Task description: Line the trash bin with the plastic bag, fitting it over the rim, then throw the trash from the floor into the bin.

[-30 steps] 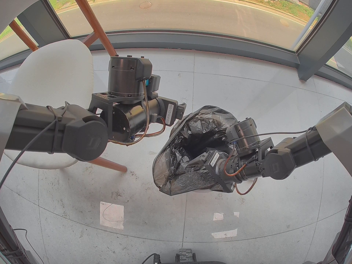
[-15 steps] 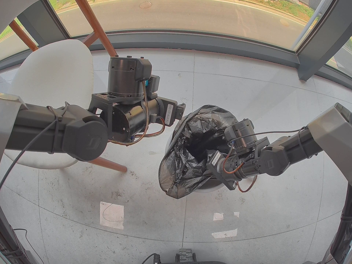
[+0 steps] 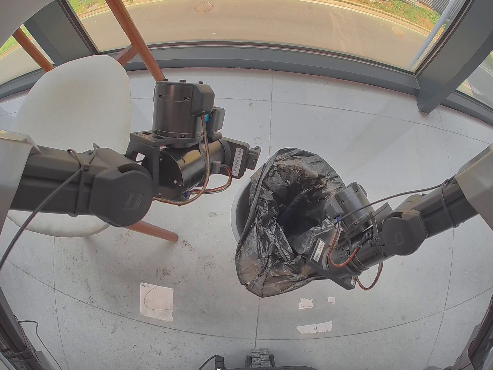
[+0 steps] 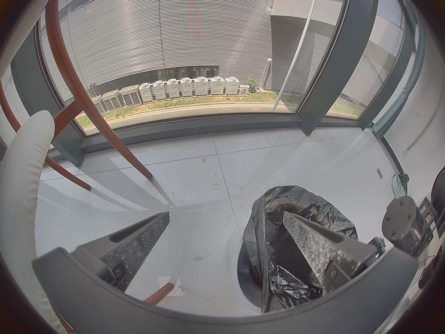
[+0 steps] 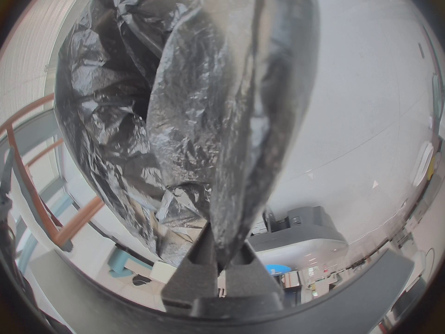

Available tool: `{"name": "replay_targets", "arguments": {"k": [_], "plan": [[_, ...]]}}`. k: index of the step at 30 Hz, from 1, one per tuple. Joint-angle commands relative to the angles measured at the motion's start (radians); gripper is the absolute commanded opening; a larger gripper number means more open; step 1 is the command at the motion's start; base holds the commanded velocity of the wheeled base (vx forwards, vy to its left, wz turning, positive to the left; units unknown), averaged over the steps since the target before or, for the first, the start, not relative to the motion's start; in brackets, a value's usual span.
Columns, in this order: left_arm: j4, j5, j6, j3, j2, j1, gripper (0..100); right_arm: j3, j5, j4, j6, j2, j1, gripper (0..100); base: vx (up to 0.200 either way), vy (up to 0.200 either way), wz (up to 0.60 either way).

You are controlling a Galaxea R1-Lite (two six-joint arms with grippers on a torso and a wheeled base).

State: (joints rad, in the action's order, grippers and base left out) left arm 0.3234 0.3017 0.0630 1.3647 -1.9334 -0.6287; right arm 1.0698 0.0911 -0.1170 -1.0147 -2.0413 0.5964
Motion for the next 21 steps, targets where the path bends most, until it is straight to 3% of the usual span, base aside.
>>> {"name": "replay_targets", "arguments": {"k": [1,6,12,21], "plan": [[0.000,-0.006,0.008,-0.018,-0.002,-0.009,100,-0.077,-0.017,0.010,0.062,0.003,-0.009,100,0.000,0.000,0.00],[-0.003,-0.016,0.028,-0.064,0.001,-0.032,100,-0.085,-0.063,0.020,0.068,0.039,-0.010,100,0.000,0.000,0.00],[-0.017,-0.084,-0.003,-0.081,-0.055,-0.040,100,-0.087,-0.063,0.016,0.064,0.176,-0.026,100,0.000,0.000,0.00],[-0.015,-0.145,-0.011,-0.095,-0.165,-0.089,100,-0.090,-0.056,0.013,0.062,0.283,-0.110,100,0.000,0.000,0.00]]}}
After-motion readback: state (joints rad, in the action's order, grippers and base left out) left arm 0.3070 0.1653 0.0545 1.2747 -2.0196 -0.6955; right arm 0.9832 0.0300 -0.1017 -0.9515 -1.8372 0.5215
